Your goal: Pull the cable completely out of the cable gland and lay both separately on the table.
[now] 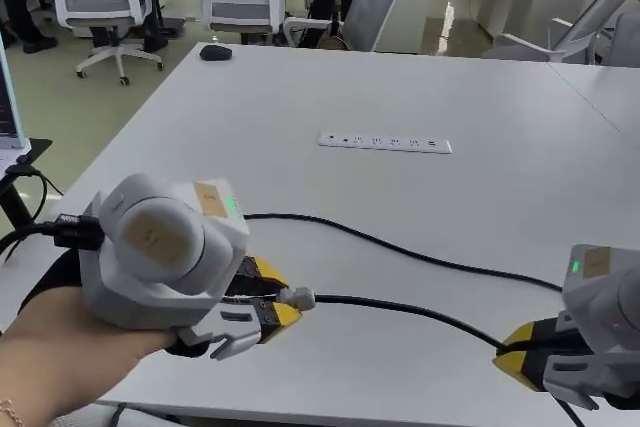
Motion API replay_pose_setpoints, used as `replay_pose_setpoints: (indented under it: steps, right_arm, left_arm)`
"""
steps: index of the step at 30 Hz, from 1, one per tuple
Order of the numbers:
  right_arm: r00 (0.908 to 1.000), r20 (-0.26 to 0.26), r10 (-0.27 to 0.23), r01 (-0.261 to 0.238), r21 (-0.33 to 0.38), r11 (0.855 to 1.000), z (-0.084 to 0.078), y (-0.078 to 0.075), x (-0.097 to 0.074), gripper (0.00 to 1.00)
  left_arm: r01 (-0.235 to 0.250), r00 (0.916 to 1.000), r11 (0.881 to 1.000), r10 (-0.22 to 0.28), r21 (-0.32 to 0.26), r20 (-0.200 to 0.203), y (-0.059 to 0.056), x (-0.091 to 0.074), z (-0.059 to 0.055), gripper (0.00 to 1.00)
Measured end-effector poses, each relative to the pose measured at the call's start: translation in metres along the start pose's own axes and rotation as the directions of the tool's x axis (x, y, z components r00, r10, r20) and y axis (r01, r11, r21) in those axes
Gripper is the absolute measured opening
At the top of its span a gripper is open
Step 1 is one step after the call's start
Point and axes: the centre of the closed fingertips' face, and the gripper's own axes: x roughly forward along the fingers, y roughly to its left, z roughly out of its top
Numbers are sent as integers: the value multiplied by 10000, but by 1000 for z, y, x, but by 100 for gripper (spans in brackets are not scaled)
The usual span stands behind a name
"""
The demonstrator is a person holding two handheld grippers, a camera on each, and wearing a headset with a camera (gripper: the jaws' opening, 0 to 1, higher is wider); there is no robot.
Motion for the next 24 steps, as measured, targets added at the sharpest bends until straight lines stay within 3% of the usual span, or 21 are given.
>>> replay_pose_setpoints:
  steps: [6, 11, 13, 16, 18, 20, 24]
  right_arm:
    - [9996, -174, 201, -202, -60, 9998, -1, 6, 2, 3]
    - [9978, 377, 542, -525, -449, 9976, 21, 18, 1, 28]
    - [9946, 819, 643, -581, -759, 9954, 40, 22, -1, 29]
    - [9755, 1909, 1090, -940, -862, 9918, 81, 34, -7, 29]
    - [9641, 2307, 1311, -1070, -1140, 9877, 100, 41, -10, 29]
    - [9540, 2557, 1563, -1186, -1568, 9805, 119, 49, -10, 30]
    - [9514, 2509, 1787, -1168, -2431, 9630, 146, 60, 1, 30]
  left_arm:
    - [-46, 9999, 10000, 46, -9, 95, 0, -1, 3, 17]
    - [-12, 10000, 9998, 14, -198, 93, -1, -2, 2, 17]
    - [-34, 10000, 9999, 34, -107, 45, -2, -2, 1, 16]
    - [-75, 10000, 10000, 75, -56, 9, -3, -2, 0, 17]
    - [-70, 10000, 10000, 70, -60, 17, -4, -2, 1, 17]
    - [-46, 10000, 10000, 47, -63, 62, -5, -3, 2, 17]
    - [-100, 9999, 9999, 100, -38, 86, -4, -3, 1, 17]
